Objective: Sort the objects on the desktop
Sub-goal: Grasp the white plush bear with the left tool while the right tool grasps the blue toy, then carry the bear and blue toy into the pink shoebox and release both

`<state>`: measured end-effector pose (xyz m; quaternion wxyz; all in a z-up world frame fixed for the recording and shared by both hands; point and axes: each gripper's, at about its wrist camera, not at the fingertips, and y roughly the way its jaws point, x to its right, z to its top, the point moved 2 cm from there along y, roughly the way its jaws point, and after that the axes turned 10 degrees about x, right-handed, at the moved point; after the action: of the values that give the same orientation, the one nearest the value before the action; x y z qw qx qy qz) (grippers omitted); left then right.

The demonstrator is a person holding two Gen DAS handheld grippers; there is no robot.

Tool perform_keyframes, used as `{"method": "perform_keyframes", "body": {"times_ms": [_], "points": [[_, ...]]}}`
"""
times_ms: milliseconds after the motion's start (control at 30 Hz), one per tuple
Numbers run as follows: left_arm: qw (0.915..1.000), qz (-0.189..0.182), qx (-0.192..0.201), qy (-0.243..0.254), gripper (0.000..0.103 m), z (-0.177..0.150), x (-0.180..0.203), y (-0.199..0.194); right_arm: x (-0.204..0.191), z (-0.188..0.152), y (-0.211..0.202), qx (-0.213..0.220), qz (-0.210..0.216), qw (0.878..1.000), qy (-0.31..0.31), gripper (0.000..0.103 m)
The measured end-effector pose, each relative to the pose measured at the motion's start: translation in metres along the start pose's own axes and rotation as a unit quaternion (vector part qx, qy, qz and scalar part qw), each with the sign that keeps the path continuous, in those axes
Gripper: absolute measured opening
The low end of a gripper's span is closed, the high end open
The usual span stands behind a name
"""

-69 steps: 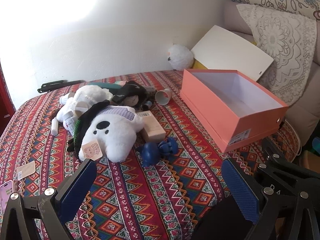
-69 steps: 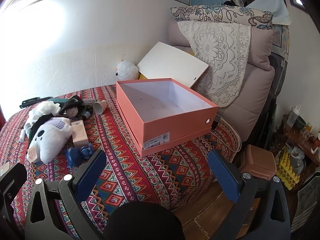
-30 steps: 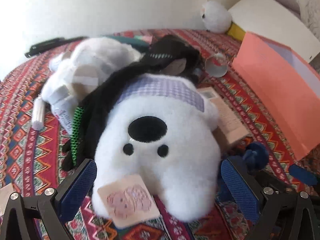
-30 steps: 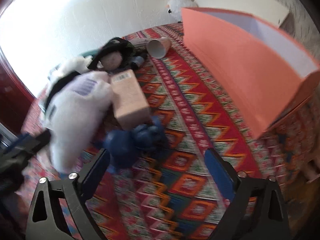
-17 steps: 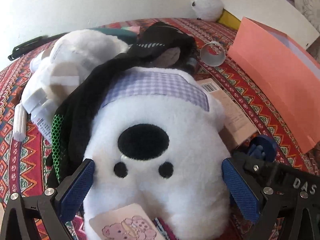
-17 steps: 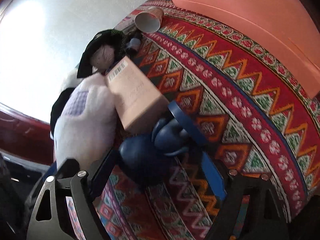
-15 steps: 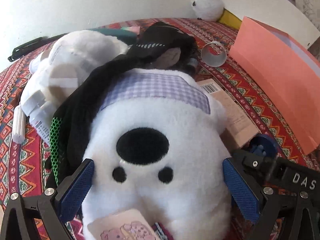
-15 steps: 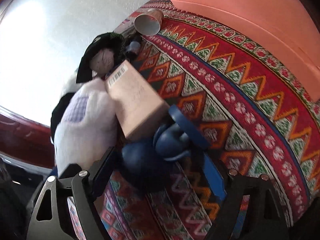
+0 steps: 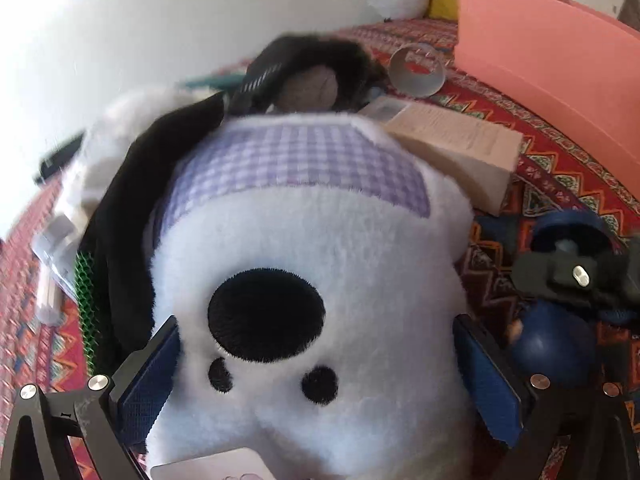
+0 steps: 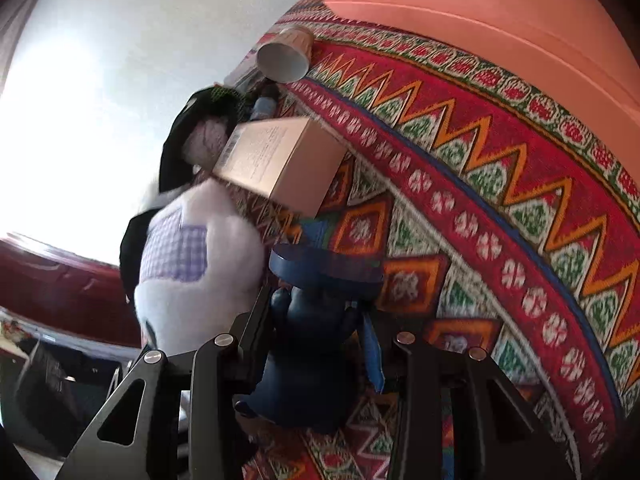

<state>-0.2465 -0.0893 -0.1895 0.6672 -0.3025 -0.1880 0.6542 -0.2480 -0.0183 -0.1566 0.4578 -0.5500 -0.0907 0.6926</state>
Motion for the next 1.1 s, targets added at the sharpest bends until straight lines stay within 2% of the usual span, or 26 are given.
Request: {"method": "perform_keyframes", "body": {"times_ms": [167,267,333,400,500,533,633,800,967,1100], "points": [[0.997,-0.054,-0.005,-0.056,0.103,0.016,-0.027,0.023,-0.007,-0.009,-0.005,-0.007,-0.005,0.999,-0.034,0.041],[0.9962,-0.044,-0.038,-0.064,0.103,0.019,-0.024,0.034,-0.006,-0.013,-0.008,-0.004,-0.01,0.999,-0.043,0.042],[0.9966,-0.028,-0.056,-0.053,0.102,0.02,-0.019,0.038,-0.006,-0.015,-0.009,-0.003,-0.011,0.999,-0.046,0.042],[0.9971,-0.014,-0.053,-0.053,0.09,0.021,-0.015,0.03,-0.004,-0.016,-0.013,-0.004,-0.005,0.999,-0.043,0.042],[0.9983,0.003,-0.021,-0.054,0.073,0.015,-0.01,-0.002,-0.002,-0.019,-0.019,-0.005,0.003,0.999,-0.038,0.041],[0.9978,0.003,-0.013,-0.065,0.072,0.009,-0.012,-0.014,-0.001,-0.02,-0.021,-0.005,0.006,0.999,-0.037,0.041],[0.994,-0.001,-0.002,-0.109,0.071,-0.016,-0.019,-0.049,0.002,-0.022,-0.027,-0.007,0.014,0.999,-0.032,0.041],[0.9877,-0.005,0.016,-0.155,0.071,-0.052,-0.023,-0.11,0.004,-0.042,-0.051,-0.017,0.039,0.998,-0.045,0.041],[0.9807,-0.001,0.054,-0.188,0.071,-0.065,-0.03,-0.168,0.005,-0.064,-0.076,-0.027,0.064,0.996,-0.06,0.041],[0.9785,-0.003,0.083,-0.189,0.071,-0.068,-0.026,-0.207,0.007,-0.081,-0.097,-0.036,0.084,0.993,-0.072,0.041]]}}
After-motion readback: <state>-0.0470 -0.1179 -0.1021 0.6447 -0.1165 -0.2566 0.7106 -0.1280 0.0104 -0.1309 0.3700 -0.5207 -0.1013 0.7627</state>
